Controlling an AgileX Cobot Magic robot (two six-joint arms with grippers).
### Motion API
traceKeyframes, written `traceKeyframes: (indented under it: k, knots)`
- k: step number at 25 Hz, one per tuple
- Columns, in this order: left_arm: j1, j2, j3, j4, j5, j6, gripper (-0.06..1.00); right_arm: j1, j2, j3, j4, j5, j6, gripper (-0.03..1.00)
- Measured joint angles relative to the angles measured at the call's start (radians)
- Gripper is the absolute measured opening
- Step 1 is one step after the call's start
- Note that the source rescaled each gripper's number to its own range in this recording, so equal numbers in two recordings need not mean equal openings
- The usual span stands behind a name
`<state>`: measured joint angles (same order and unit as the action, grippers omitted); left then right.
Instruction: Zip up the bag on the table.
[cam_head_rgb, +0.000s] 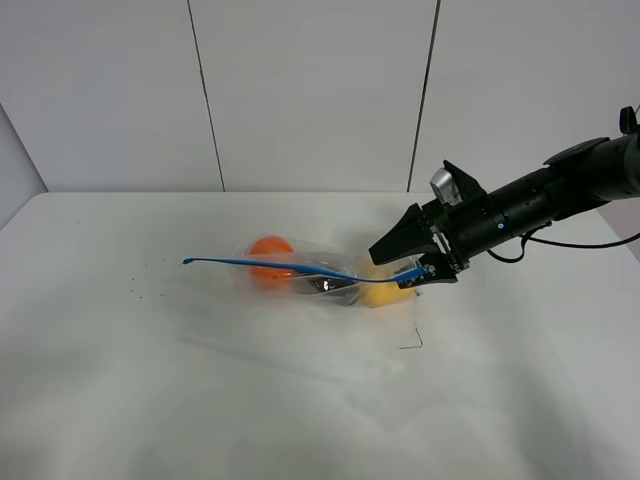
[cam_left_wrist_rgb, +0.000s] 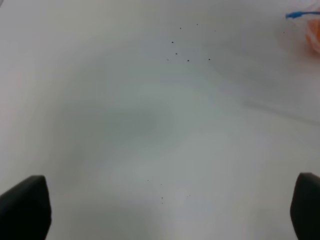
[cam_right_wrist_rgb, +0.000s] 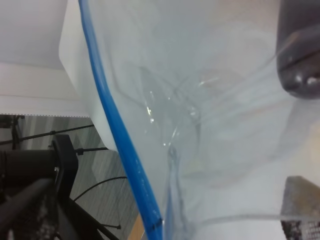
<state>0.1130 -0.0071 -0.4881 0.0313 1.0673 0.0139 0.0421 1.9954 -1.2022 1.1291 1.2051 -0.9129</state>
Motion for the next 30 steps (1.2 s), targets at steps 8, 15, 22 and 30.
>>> traceKeyframes:
  k: [8, 15, 22, 30]
  knots:
    - [0.000, 0.000, 0.000, -0.002, 0.000, 0.000, 1.00, 0.000, -0.041, 0.000, -0.047, -0.022, 0.039, 1.00]
    - [0.000, 0.000, 0.000, -0.003, 0.000, 0.000, 1.00, 0.000, -0.132, 0.000, -0.094, -0.042, 0.073, 1.00]
    - [0.000, 0.000, 0.000, -0.003, 0.000, 0.000, 1.00, 0.000, -0.164, 0.000, -0.230, -0.054, 0.145, 1.00]
    - [0.000, 0.000, 0.000, -0.003, 0.000, 0.000, 1.00, 0.000, -0.270, 0.000, -0.416, -0.166, 0.286, 1.00]
